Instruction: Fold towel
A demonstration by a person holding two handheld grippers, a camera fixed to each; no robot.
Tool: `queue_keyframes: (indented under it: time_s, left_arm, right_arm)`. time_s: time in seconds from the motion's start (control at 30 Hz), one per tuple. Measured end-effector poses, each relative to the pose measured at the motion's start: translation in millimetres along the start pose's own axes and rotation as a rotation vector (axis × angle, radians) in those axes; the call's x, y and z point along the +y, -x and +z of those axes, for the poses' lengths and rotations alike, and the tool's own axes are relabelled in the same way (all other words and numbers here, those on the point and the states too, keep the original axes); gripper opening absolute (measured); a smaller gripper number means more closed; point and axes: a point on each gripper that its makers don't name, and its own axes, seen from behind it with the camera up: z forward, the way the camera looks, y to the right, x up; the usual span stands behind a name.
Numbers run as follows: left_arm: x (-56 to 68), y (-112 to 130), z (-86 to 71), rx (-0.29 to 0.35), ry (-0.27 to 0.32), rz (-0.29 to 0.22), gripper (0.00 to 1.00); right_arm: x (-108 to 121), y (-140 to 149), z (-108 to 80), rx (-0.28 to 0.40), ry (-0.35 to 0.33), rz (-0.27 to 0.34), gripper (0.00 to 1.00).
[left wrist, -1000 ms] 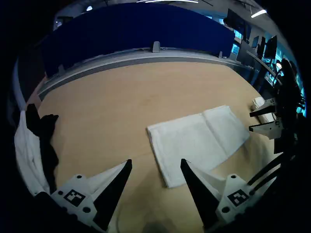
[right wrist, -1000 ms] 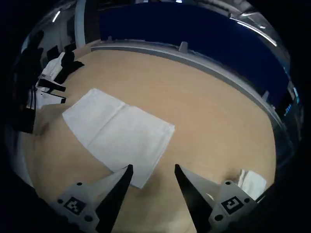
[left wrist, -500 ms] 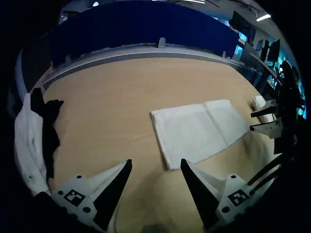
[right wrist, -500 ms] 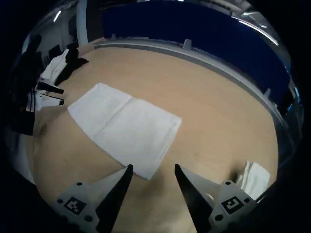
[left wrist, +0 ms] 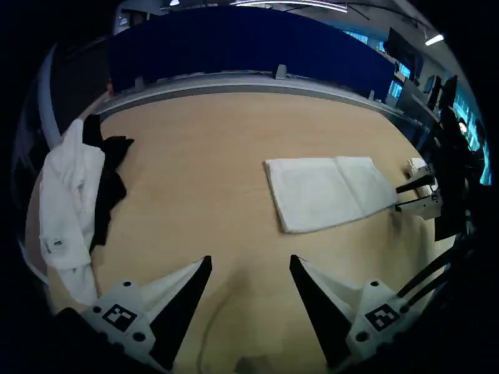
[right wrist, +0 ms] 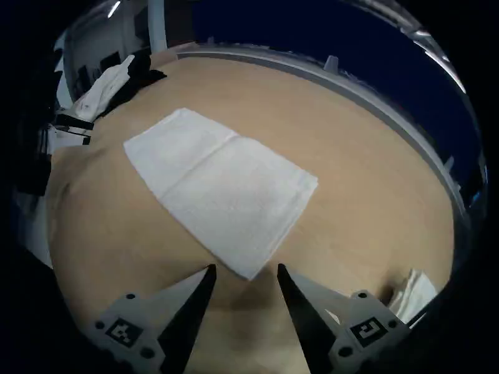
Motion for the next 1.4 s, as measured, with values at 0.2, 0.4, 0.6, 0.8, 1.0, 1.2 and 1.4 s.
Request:
queue_keyframes:
  time_s: [0.2, 0.4, 0.6, 0.8, 1.0, 1.2, 1.4]
  left_arm:
    - [-4.4, 13, -11.9, -0.002, -0.020, -0.036, 0.93]
    - [-2.5, 17, -20.5, 0.003, -0.021, -0.046, 0.93]
    - [-0.8, 21, -22.7, 0.001, -0.021, -0.051, 0.93]
    - [2.0, 20, -24.2, 0.002, -0.016, -0.060, 0.93]
    - [4.9, 20, -26.7, 0.005, -0.013, -0.059, 0.93]
    - [5.8, 21, -27.9, 0.005, -0.012, -0.065, 0.93]
    - [5.9, 19, -31.4, 0.008, -0.013, -0.066, 0.93]
  right_arm:
    - [3, 1, -0.8, -0.012, -0.009, -0.027, 0.45]
    - [4, 2, 1.3, -0.013, -0.012, -0.015, 0.24]
    - [1, 4, 2.1, -0.022, -0.022, -0.006, 0.19]
    - [-2, 2, 1.3, -0.020, -0.026, -0.011, 0.11]
    - [-3, -1, 2.8, -0.005, -0.028, -0.004, 0.07]
    - [0, -9, 1.7, 0.017, -0.016, -0.002, 0.07]
    - [1, -34, -6.3, 0.071, -0.006, 0.002, 0.07]
